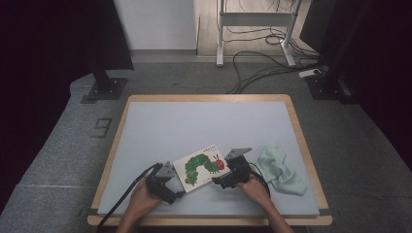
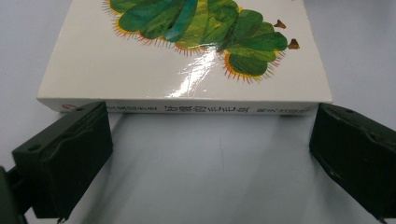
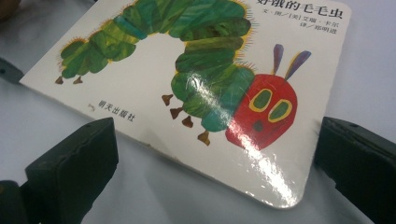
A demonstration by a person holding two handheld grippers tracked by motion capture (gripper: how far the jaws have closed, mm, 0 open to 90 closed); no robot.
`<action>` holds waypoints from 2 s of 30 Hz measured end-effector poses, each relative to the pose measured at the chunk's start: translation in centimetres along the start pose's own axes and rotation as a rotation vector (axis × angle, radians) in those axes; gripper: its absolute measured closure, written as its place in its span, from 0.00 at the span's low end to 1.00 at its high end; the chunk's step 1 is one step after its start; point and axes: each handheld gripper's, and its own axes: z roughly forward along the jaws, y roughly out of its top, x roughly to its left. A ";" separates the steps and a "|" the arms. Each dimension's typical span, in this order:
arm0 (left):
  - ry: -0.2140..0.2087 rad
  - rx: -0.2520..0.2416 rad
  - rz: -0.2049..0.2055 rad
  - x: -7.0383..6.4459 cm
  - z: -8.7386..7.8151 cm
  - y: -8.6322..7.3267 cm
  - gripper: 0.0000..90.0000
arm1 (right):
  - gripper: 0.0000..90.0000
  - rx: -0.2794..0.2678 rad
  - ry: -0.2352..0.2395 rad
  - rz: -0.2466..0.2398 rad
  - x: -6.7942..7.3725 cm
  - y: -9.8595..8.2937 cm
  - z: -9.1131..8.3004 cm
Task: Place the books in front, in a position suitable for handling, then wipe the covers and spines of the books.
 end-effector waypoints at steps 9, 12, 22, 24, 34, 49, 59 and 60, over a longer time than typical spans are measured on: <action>0.001 -0.002 -0.002 0.0 0.0 0.0 0.00 | 0.00 0.024 -0.065 -0.007 -0.5 1.4 0.4; 0.001 -0.002 -0.002 0.0 0.0 0.0 0.00 | 0.00 0.025 -0.061 -0.011 -0.8 1.8 0.7; 0.030 0.003 -0.034 0.3 -0.9 -0.9 0.00 | 0.00 -0.003 -0.083 -0.027 -0.9 2.0 -2.0; 0.036 0.002 -0.039 0.3 -1.1 -1.1 0.00 | 0.00 -0.009 -0.095 -0.023 -1.0 1.7 -2.8; 0.037 0.000 -0.041 0.3 -1.1 -1.2 0.00 | 0.01 -0.018 -0.174 0.009 -2.3 -0.5 -6.7; 0.038 -0.002 -0.044 0.3 -1.1 -1.2 0.00 | 0.02 -0.014 -0.297 0.094 -5.1 -4.3 -11.8; 0.038 -0.002 -0.044 0.3 -1.1 -1.2 0.00 | 0.04 0.077 -0.398 0.136 -6.9 -6.7 -11.8; 0.039 -0.002 -0.044 0.3 -1.1 -1.2 0.00 | 0.06 0.085 -0.405 0.141 -7.1 -7.0 -11.8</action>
